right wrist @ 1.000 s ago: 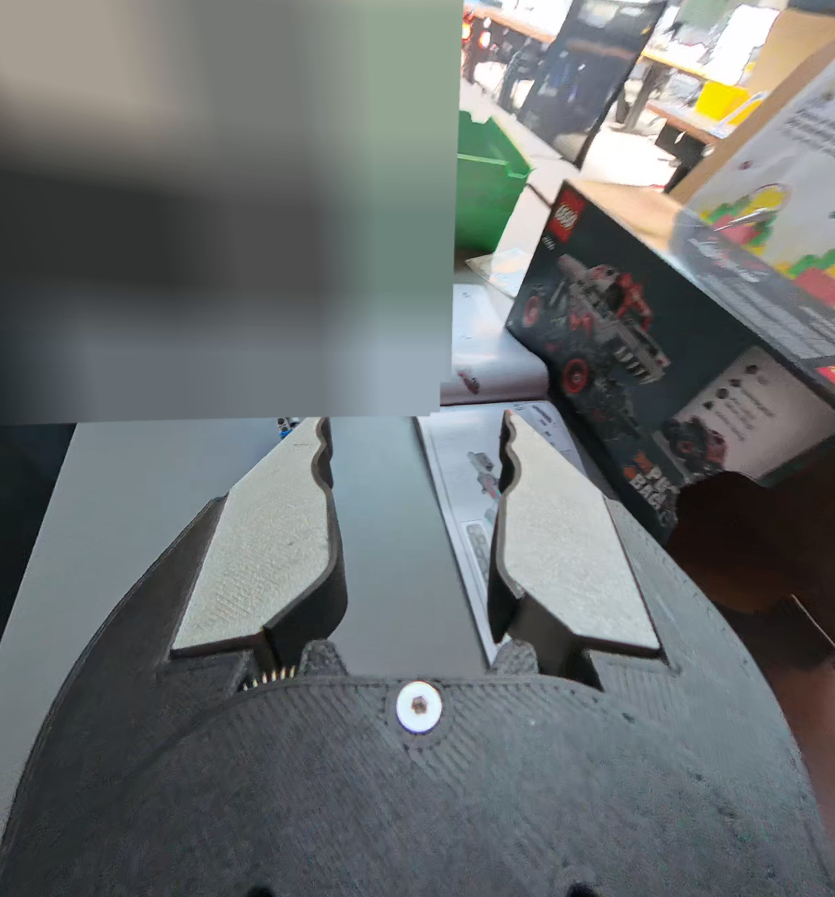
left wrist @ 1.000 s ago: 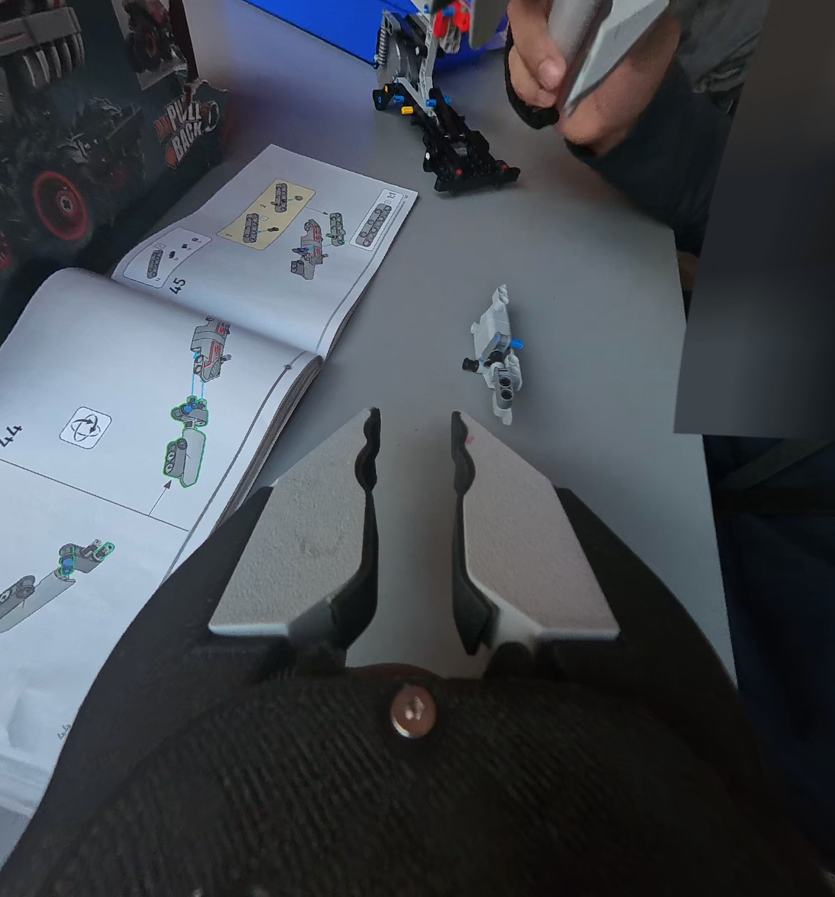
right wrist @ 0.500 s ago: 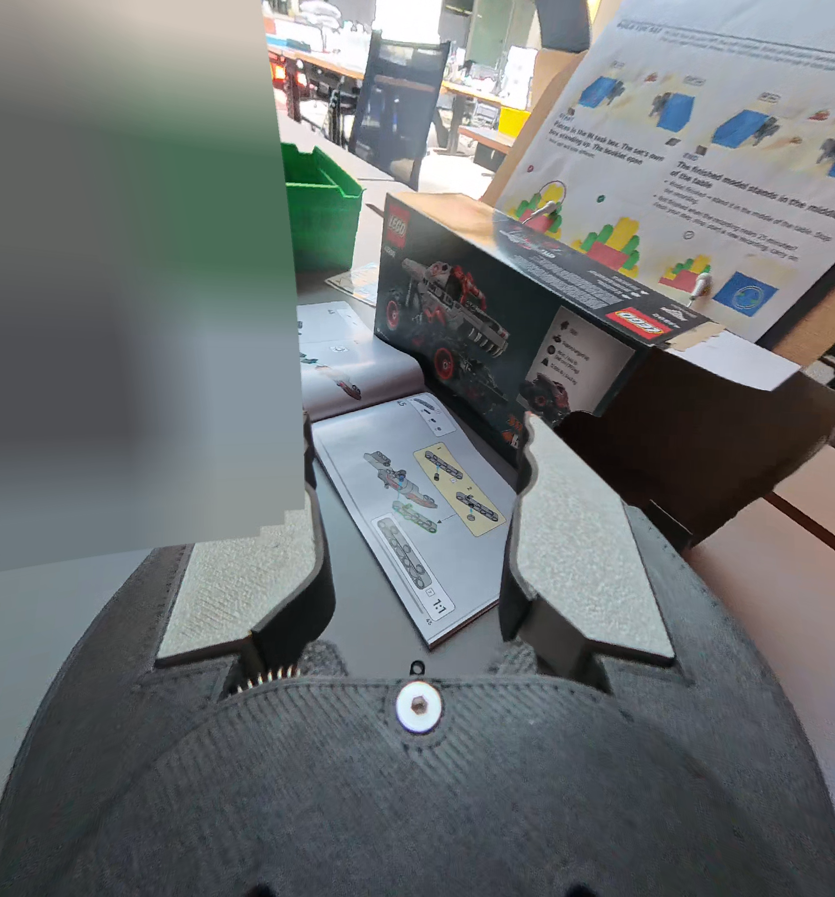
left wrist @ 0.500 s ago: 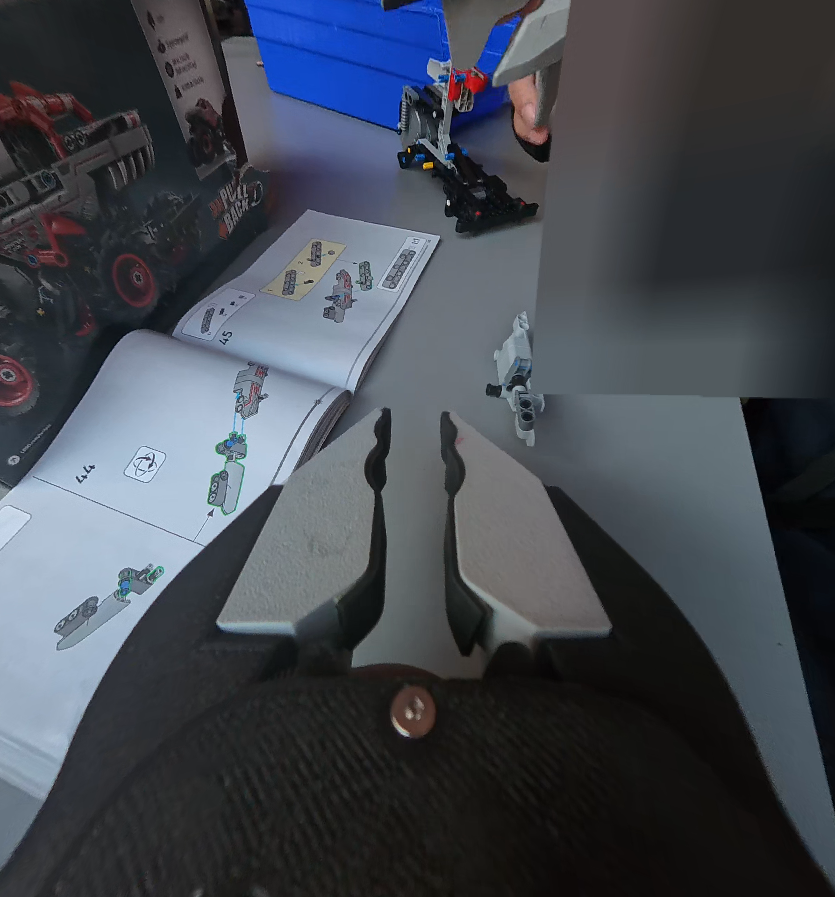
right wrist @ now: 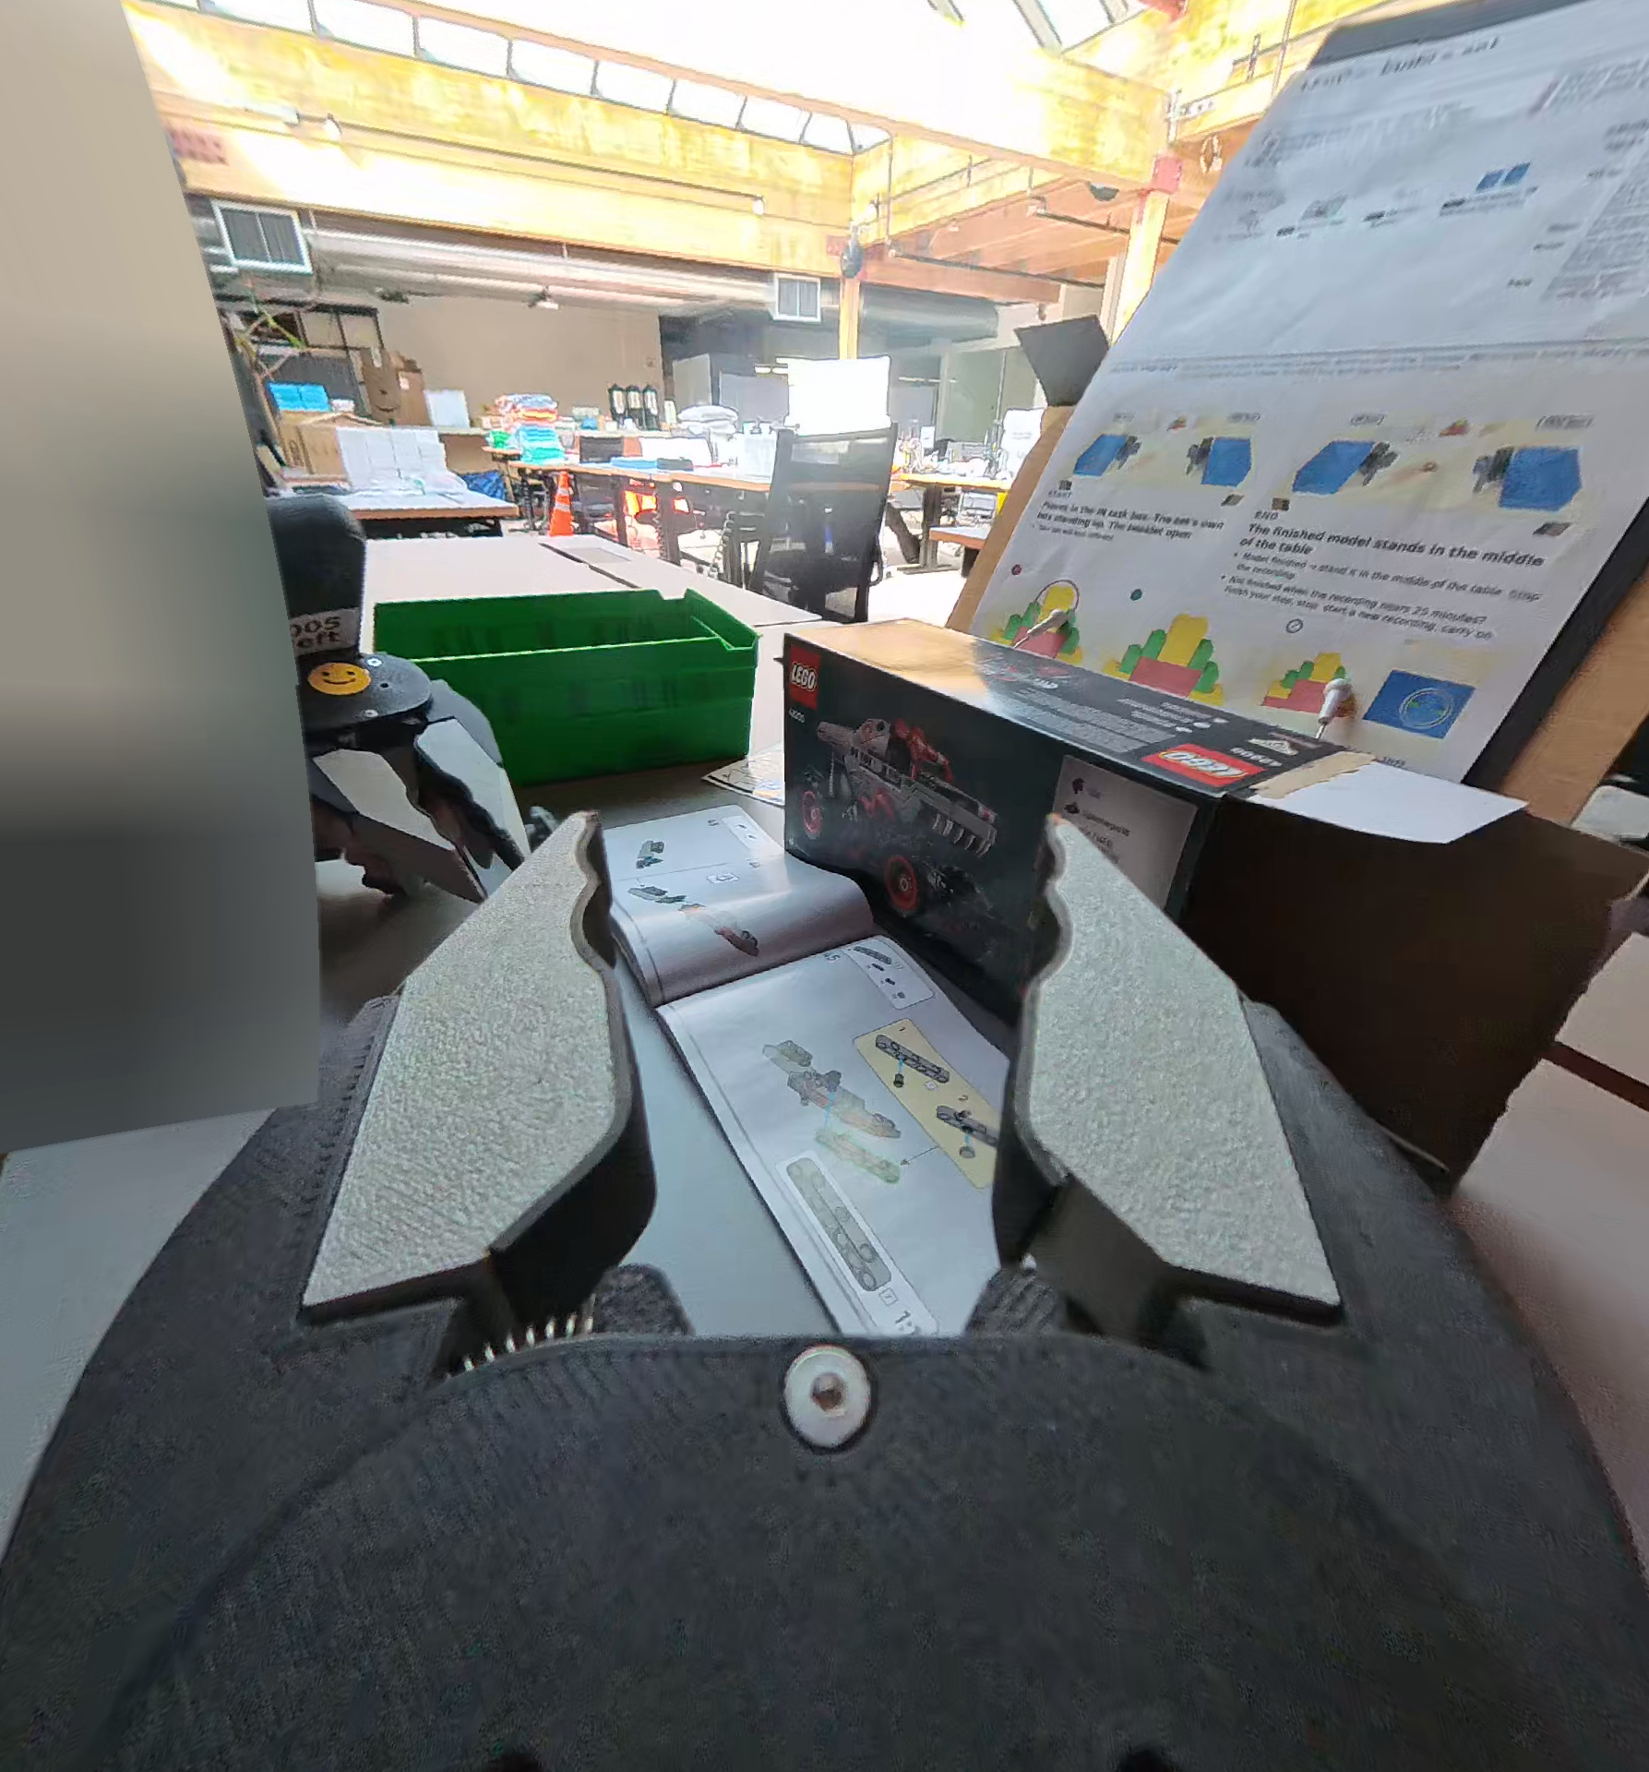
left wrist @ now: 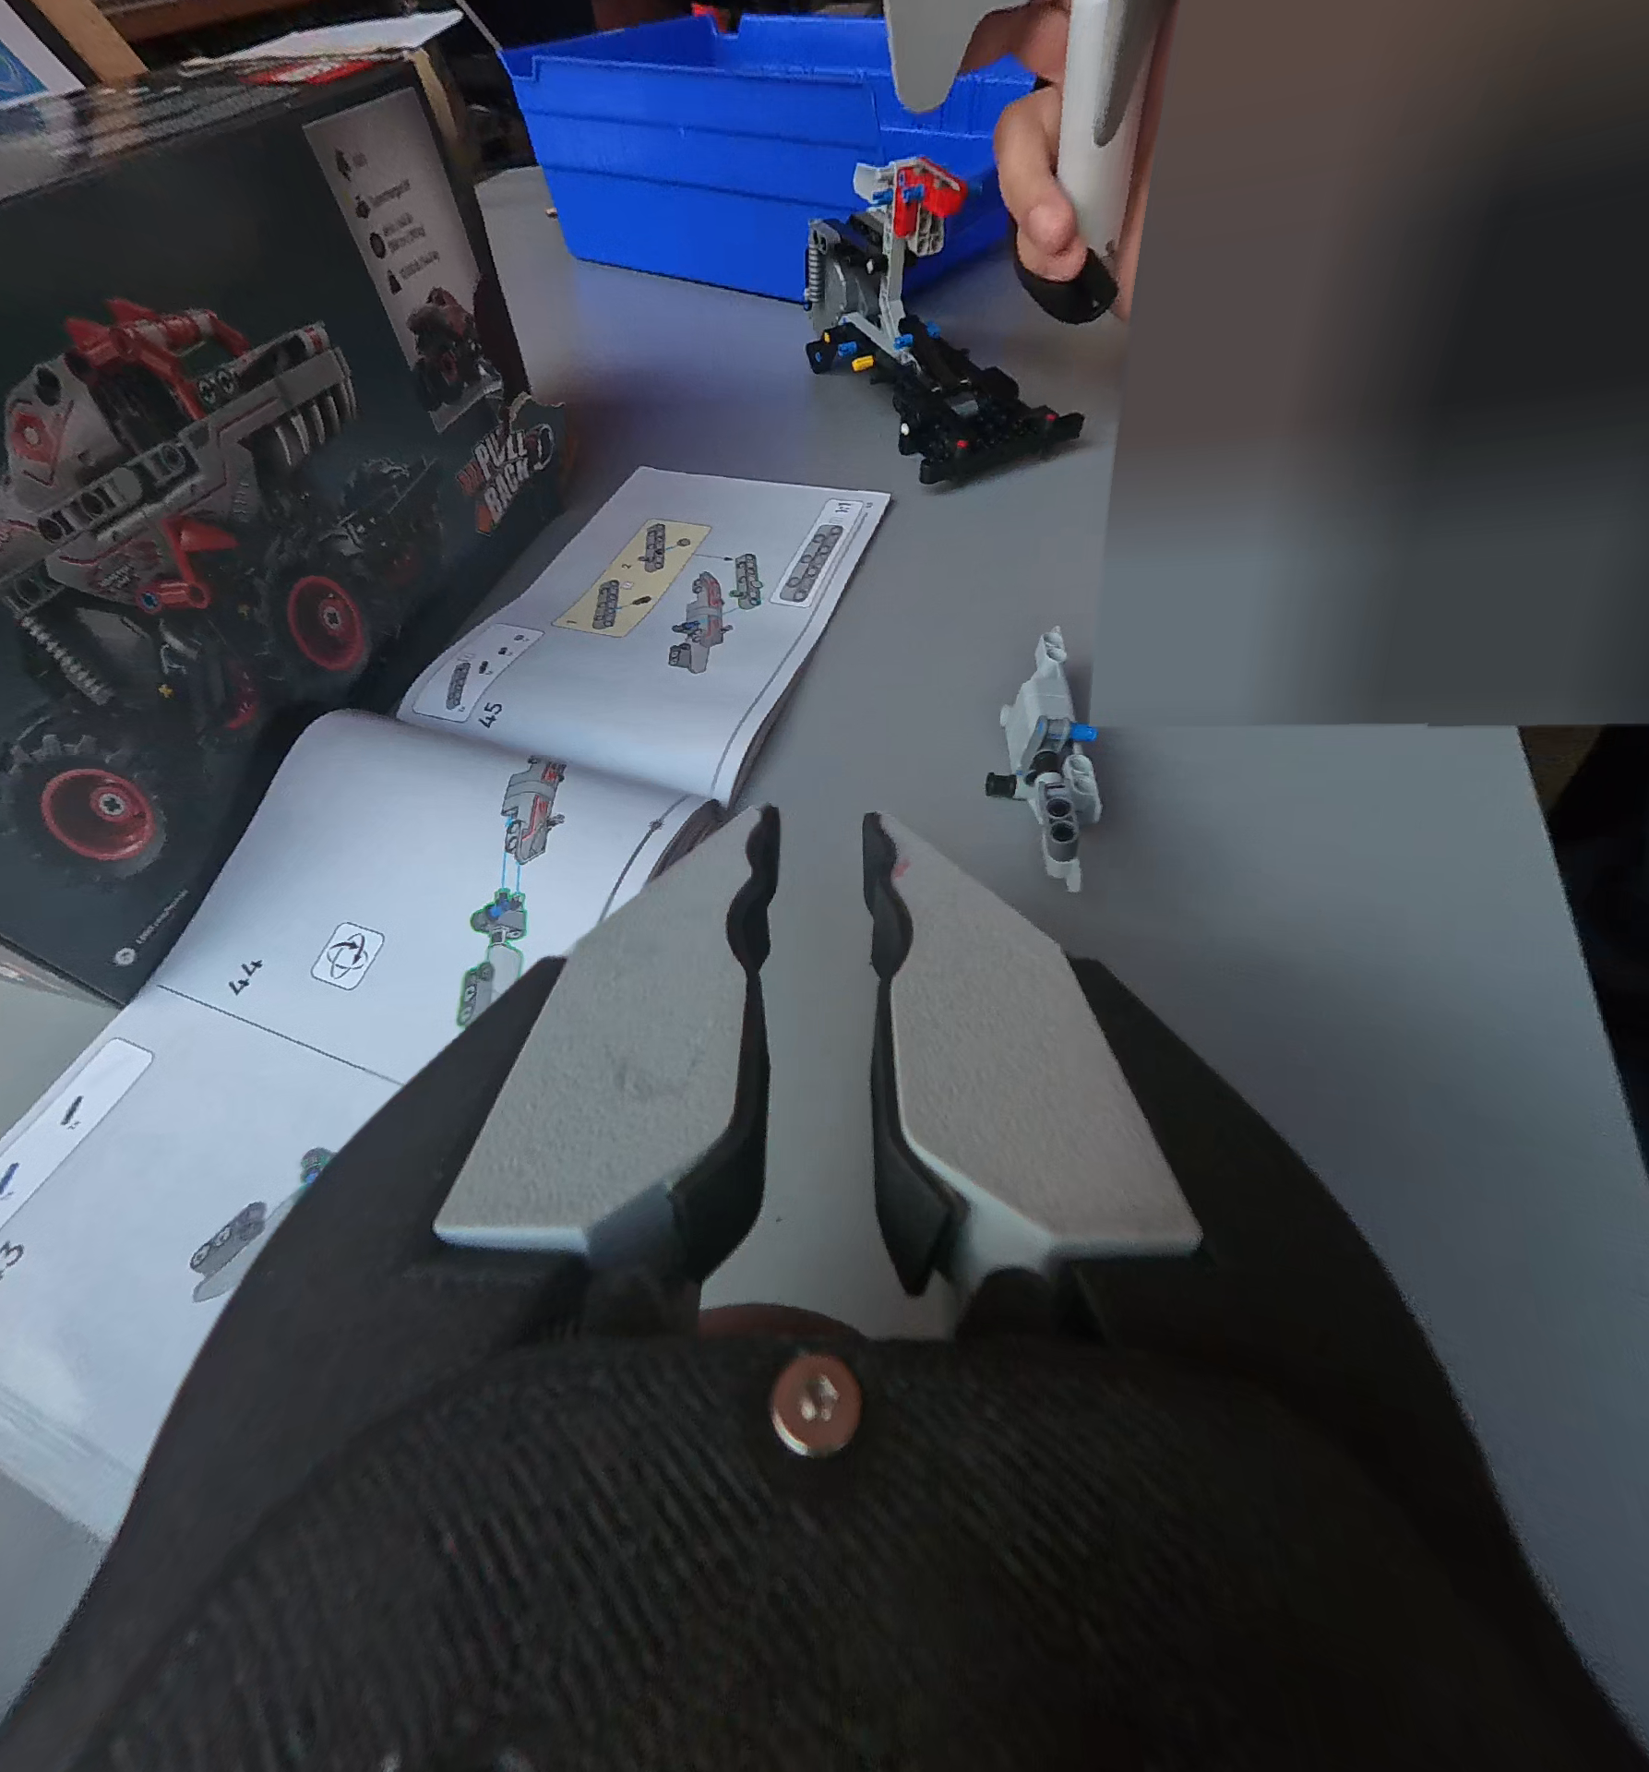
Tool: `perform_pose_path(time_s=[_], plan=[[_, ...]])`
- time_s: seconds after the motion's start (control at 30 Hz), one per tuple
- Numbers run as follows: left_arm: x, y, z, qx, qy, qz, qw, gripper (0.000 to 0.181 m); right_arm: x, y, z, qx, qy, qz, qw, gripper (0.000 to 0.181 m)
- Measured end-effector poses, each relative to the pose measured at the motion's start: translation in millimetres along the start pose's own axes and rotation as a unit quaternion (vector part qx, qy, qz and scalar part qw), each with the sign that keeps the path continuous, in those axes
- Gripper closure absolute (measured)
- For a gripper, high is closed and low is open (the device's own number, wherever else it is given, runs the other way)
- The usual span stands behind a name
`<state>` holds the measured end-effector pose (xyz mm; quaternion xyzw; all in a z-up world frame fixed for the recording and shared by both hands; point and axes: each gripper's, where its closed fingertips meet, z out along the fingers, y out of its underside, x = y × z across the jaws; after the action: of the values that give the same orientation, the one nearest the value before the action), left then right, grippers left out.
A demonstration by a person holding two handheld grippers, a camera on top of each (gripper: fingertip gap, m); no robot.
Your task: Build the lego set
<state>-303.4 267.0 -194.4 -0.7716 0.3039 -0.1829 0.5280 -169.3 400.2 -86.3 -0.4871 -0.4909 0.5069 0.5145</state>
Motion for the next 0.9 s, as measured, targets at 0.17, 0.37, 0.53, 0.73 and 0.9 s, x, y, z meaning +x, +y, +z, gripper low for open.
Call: perform_pose_path(time_s=[0.17, 0.37, 0.53, 0.73, 0.9], plan=[[-17, 2, -1, 0.000, -0.046, 0.015, 0.999, 0.155, 3, -4, -3, 0.016, 0.026, -0.037, 0.999, 0.100], [-22, -5, -1, 0.021, -0.069, 0.006, 0.997, 0.158, 9, -8, -11, 0.029, 0.050, -0.035, 0.998, 0.108], [-26, -8, -2, 0.029, -0.089, 0.015, 0.996, 0.159, 16, -13, -19, 0.046, 0.055, -0.023, 0.997, 0.120], [-31, -9, -6, 0.035, -0.098, 0.003, 0.995, 0.161, 19, -16, -22, 0.045, 0.065, -0.021, 0.997, 0.126], [-29, -12, -9, 0.033, -0.102, 0.011, 0.994, 0.162, 13, -9, -14, 0.029, 0.056, -0.033, 0.997, 0.128]])
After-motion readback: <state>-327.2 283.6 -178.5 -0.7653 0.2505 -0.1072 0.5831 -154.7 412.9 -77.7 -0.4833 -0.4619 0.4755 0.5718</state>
